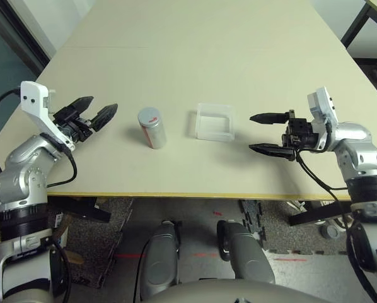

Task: Pour the medicine from the bottle into the box.

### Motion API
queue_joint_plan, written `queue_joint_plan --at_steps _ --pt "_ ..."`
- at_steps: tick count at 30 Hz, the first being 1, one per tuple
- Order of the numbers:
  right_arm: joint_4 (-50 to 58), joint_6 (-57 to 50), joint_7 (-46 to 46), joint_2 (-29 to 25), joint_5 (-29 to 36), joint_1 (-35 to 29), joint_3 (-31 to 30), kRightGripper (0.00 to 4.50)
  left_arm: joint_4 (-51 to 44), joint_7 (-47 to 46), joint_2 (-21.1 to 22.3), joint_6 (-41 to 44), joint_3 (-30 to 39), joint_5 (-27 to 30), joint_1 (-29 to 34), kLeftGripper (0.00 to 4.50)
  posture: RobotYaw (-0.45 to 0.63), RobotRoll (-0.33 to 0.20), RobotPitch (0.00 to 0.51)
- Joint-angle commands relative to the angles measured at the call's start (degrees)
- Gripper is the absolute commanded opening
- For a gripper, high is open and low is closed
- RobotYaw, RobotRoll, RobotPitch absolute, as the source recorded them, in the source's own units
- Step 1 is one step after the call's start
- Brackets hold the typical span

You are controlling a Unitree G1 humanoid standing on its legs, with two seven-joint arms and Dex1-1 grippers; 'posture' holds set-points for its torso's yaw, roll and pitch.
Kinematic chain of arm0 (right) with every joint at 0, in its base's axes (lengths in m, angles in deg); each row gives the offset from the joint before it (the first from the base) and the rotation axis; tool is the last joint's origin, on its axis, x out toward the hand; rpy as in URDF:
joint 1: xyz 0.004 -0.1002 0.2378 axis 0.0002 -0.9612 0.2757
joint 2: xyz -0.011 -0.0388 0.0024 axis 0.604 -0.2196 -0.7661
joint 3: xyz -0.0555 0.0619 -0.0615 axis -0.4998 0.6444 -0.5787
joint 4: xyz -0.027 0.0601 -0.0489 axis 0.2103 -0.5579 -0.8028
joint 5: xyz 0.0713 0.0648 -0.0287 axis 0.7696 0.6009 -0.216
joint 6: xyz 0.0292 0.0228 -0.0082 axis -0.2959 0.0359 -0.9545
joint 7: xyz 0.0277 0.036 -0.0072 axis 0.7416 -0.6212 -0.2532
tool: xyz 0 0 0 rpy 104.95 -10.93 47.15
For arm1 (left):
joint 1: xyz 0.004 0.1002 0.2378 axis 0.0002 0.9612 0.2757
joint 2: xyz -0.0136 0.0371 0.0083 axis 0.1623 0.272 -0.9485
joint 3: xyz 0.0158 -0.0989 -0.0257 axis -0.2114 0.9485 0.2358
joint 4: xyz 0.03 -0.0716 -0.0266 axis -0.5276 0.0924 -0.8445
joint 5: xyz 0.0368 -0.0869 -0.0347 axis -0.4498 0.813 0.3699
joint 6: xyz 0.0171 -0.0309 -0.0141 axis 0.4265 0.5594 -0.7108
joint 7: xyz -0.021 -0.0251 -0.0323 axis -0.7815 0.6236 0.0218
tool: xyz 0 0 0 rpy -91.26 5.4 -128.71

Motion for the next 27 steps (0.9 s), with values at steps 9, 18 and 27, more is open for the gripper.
queue_joint_plan --at_steps 9,18,27 --pt "-4.0 3.0 -0.2 1.1 -2.2 2.0 -1.2 4.5 -11.6 -2.7 -6.9 -6.8 -3.1 -3.0 13.0 4.48 0.11 0.0 0.176" --pt "-3.8 3.3 -1.2 1.3 -2.7 1.4 -1.2 4.5 -9.0 -5.4 -11.6 -18.5 -9.7 -12.4 14.6 4.48 0.09 0.0 0.175" --pt "-3.3 3.4 -2.4 0.9 -3.0 0.5 -1.1 4.5 -6.1 -7.8 -14.0 -24.1 -12.9 -16.0 13.1 4.48 0.07 0.0 0.176"
